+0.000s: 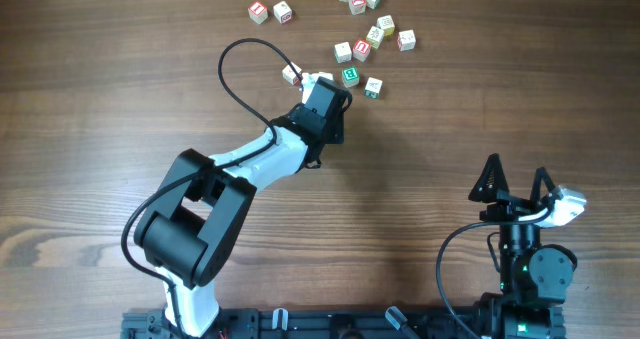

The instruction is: Form a circle

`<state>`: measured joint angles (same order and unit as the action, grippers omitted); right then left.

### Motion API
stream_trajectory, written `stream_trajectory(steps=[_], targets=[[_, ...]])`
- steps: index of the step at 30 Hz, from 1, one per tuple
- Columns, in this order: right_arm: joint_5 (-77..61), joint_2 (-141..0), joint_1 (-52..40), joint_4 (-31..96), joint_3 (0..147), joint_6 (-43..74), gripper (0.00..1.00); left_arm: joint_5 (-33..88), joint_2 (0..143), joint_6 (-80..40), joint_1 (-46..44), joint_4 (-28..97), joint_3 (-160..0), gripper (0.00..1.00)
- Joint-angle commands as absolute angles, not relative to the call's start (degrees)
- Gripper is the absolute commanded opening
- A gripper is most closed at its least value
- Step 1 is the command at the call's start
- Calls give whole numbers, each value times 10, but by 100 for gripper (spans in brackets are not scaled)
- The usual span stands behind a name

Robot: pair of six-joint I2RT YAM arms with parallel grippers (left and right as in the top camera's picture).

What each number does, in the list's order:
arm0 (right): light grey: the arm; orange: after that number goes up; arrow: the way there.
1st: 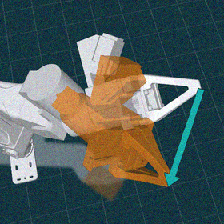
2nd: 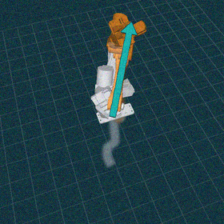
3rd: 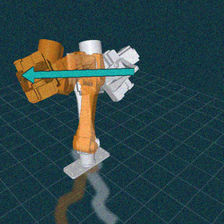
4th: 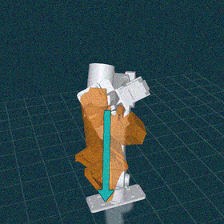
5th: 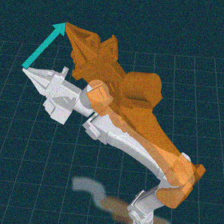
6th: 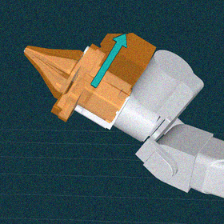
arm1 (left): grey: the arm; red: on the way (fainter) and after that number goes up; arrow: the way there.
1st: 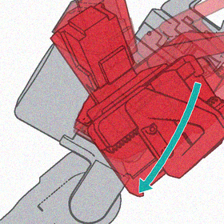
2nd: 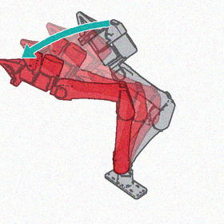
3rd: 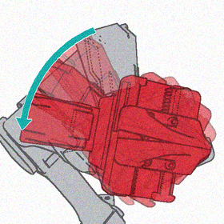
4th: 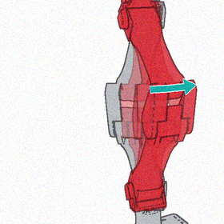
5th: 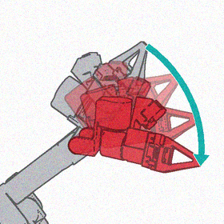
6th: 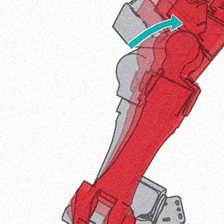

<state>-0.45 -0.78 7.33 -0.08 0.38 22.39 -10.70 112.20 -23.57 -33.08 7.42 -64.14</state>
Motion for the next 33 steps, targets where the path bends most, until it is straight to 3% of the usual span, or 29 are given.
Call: stream_trajectory(steps=[1,12,14,19,24,28,30,33], targets=[[-14,-4,75,-3,3,216,100,-122,1117,-227,-328,71,-650,4],[-14,-4,75,-3,3,216,100,-69,1017,-227,-330,102,-706,4],[-14,-4,75,-3,3,216,100,-75,974,-227,-329,142,-710,4],[-14,-4,75,-3,3,216,100,-117,864,-230,-310,307,-710,24],[-14,-4,75,-4,3,218,100,-116,825,-280,-283,434,-710,24],[-45,-4,75,-1,3,336,100,-116,825,-333,-259,502,-706,14],[-151,-4,75,-11,3,454,100,-102,825,-339,-250,506,-698,11],[-259,-4,75,-19,3,515,100,-93,825,-339,-244,505,-691,9]])
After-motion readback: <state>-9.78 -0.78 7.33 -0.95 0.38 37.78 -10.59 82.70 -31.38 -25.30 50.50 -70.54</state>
